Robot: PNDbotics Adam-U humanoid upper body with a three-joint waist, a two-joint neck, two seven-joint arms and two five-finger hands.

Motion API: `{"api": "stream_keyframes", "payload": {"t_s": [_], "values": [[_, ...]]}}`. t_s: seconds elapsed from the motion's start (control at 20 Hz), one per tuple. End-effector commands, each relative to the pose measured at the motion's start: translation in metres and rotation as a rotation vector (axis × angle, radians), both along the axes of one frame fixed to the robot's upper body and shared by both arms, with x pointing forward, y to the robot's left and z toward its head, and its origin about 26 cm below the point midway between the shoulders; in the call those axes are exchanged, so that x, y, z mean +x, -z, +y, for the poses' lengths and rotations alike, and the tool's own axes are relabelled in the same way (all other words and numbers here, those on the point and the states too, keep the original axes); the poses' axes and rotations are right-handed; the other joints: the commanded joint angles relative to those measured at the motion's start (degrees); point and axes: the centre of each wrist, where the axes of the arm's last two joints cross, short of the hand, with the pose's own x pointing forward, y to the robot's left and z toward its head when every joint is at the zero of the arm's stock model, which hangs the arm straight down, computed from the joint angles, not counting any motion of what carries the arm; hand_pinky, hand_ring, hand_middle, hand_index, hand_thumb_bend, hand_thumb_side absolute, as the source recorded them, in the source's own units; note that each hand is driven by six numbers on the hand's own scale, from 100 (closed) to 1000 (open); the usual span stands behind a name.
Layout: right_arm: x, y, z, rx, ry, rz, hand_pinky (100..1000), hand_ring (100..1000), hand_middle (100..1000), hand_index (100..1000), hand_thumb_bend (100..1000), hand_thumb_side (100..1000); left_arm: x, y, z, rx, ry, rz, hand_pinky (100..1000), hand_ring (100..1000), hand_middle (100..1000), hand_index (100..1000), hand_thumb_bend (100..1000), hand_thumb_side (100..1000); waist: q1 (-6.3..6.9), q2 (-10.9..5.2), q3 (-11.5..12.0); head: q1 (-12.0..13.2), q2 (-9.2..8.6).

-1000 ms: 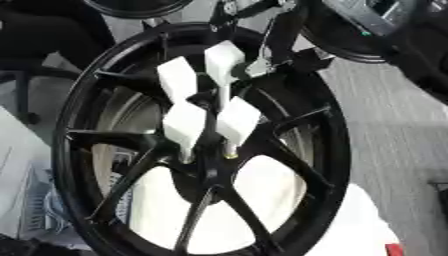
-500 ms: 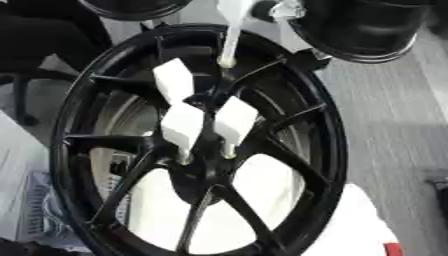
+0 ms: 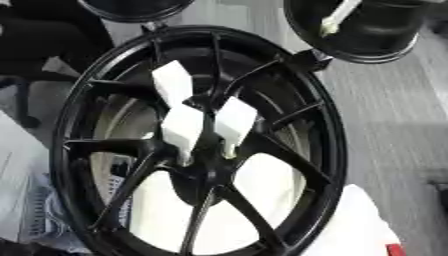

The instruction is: Pull the pin out of the wheel hub.

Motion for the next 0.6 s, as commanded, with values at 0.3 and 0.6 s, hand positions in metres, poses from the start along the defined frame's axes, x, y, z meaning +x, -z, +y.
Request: {"api": "stream_keyframes", "payload": {"t_s": [0.3,0.6], "values": [[-0.019,-0.022,-0.057,0.017,0.305,-0.139,904,875,816,840,100,386,-0.004,-0.009,0.005,0.023,-0.027,-0.027,775,777,740,877,627,342,0.67,-1.56,-0.9,1.0,-1.23],[-0.018,-0.03,-0.044,0.006,0.279,-0.194,917,911,865,861,100,167,-0.004,-0.008,0.005,0.026,-0.021,-0.021,774,778,741,877,630,342,0.76,-1.83,-1.3,0.8,-1.15]]}}
